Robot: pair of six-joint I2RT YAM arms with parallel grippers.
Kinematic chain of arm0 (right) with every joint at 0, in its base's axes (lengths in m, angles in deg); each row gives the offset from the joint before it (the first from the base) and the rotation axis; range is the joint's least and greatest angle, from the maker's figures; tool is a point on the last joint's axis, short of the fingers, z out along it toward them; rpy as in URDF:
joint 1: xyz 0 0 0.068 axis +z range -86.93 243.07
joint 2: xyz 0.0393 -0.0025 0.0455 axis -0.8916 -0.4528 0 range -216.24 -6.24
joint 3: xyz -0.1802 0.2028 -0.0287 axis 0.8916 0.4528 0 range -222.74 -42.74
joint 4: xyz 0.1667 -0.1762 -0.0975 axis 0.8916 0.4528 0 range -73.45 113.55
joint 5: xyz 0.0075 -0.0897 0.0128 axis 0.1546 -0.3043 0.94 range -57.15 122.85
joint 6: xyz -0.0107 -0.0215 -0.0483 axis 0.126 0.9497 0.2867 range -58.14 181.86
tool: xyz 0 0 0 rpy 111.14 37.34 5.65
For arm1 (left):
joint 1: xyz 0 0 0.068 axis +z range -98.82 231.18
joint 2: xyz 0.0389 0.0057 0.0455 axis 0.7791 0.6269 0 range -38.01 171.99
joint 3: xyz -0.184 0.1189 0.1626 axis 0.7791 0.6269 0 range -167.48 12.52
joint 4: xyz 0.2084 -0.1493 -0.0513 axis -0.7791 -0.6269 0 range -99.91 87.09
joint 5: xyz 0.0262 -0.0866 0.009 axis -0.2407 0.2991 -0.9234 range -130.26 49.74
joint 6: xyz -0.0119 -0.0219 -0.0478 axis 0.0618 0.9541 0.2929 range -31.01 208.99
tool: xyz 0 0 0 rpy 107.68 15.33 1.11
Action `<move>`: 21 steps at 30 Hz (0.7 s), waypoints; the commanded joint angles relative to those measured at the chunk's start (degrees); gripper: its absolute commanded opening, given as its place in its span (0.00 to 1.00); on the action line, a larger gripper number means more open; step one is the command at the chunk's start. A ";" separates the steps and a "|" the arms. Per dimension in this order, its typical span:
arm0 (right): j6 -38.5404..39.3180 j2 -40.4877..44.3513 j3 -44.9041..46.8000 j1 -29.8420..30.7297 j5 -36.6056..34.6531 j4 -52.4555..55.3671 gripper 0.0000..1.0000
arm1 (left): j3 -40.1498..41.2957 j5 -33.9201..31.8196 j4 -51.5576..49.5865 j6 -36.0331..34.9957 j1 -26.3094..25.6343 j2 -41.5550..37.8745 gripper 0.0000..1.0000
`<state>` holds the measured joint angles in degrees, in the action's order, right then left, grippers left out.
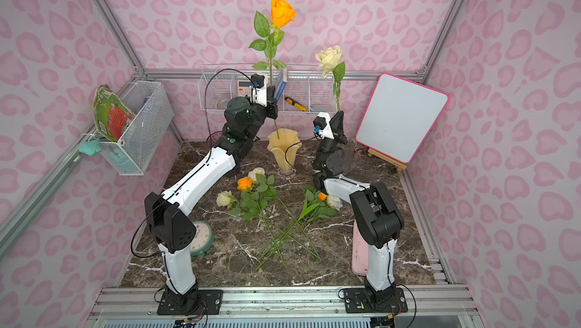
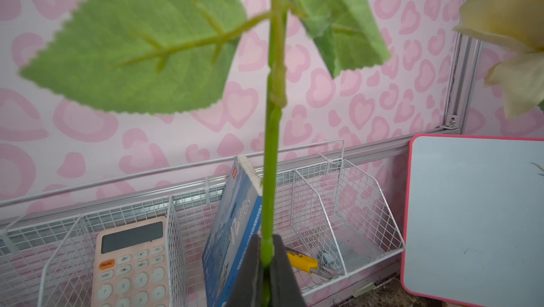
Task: Arrange the flowers in different vases according to their colors
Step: Insert the flower into the vase.
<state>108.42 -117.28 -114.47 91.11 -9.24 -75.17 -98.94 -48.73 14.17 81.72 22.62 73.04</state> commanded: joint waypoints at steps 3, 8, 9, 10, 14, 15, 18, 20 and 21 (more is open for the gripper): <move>-1.01 -0.34 1.34 -1.68 0.28 -11.10 0.00 | 0.80 0.29 2.17 0.68 0.08 0.57 0.00; 1.42 -1.97 1.22 -1.83 1.54 -15.77 0.00 | 0.80 0.30 1.89 0.95 0.10 1.17 0.00; 1.32 -2.31 0.94 -1.92 1.96 -15.77 0.00 | 0.76 0.31 1.87 0.94 0.12 1.27 0.00; 1.05 -2.54 0.75 -2.07 2.15 -15.81 0.00 | 0.65 0.30 1.70 0.94 0.11 1.36 0.00; 0.56 -4.33 -0.34 -2.78 2.83 -15.94 0.00 | 0.54 0.29 1.28 0.90 0.11 1.47 0.00; -0.05 -4.27 0.00 -2.94 3.05 -15.92 0.00 | 0.55 0.30 1.28 0.85 0.15 1.54 0.00; -1.43 -4.38 0.33 -3.04 3.81 -15.89 0.00 | 0.45 0.25 1.02 0.55 0.10 1.61 0.00; -0.75 -5.54 -0.77 -3.11 2.30 -15.91 0.00 | 0.20 0.07 0.79 0.33 0.10 1.80 0.00; -1.04 -5.55 -0.32 -3.09 1.71 -15.93 0.00 | 0.19 0.12 0.76 0.32 0.12 1.93 0.00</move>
<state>108.33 -122.31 -114.47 88.09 -6.38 -76.55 -98.33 -48.69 13.93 81.75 22.71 74.52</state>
